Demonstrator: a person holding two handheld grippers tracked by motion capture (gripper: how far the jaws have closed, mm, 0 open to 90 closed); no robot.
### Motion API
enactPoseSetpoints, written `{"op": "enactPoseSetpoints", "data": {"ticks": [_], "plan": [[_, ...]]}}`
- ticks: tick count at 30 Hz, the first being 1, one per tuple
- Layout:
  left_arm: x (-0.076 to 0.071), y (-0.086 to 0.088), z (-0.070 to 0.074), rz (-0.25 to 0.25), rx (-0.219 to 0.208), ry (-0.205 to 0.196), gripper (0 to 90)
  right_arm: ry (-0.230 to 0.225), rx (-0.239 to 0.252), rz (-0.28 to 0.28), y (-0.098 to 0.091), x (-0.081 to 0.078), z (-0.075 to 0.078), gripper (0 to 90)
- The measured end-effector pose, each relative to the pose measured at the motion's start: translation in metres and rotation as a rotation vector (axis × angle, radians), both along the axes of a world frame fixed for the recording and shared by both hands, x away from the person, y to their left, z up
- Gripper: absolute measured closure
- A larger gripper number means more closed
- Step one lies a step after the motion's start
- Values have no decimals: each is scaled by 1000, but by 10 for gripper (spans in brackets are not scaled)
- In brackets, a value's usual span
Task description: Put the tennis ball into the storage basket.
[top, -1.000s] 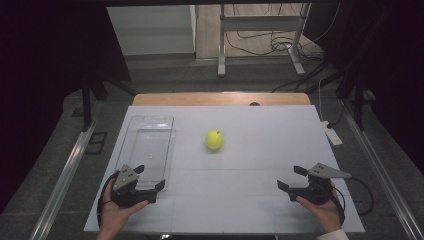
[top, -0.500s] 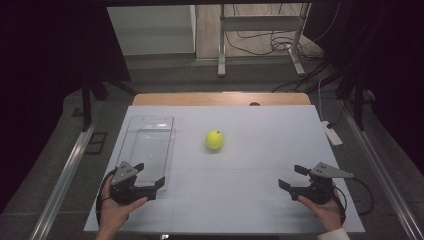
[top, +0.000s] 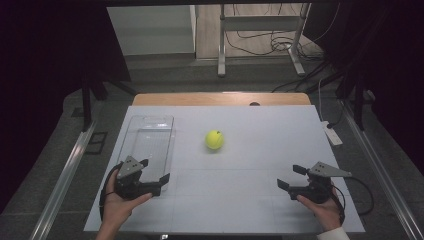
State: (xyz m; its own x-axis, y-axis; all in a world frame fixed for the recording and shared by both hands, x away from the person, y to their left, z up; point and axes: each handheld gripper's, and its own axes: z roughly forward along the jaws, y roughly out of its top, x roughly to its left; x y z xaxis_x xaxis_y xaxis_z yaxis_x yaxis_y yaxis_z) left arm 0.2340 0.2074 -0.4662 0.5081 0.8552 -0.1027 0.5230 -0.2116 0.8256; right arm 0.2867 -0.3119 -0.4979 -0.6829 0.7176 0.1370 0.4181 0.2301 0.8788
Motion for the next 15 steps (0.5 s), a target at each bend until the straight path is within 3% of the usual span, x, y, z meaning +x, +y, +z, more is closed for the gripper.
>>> {"op": "enactPoseSetpoints", "data": {"ticks": [8,15], "plan": [[3,-1,4,-10,-2,1,100,3,-4,-7,-1,1,0,122],[8,-7,4,-16,-1,26,100,2,-15,-4,1,2,-1,122]]}}
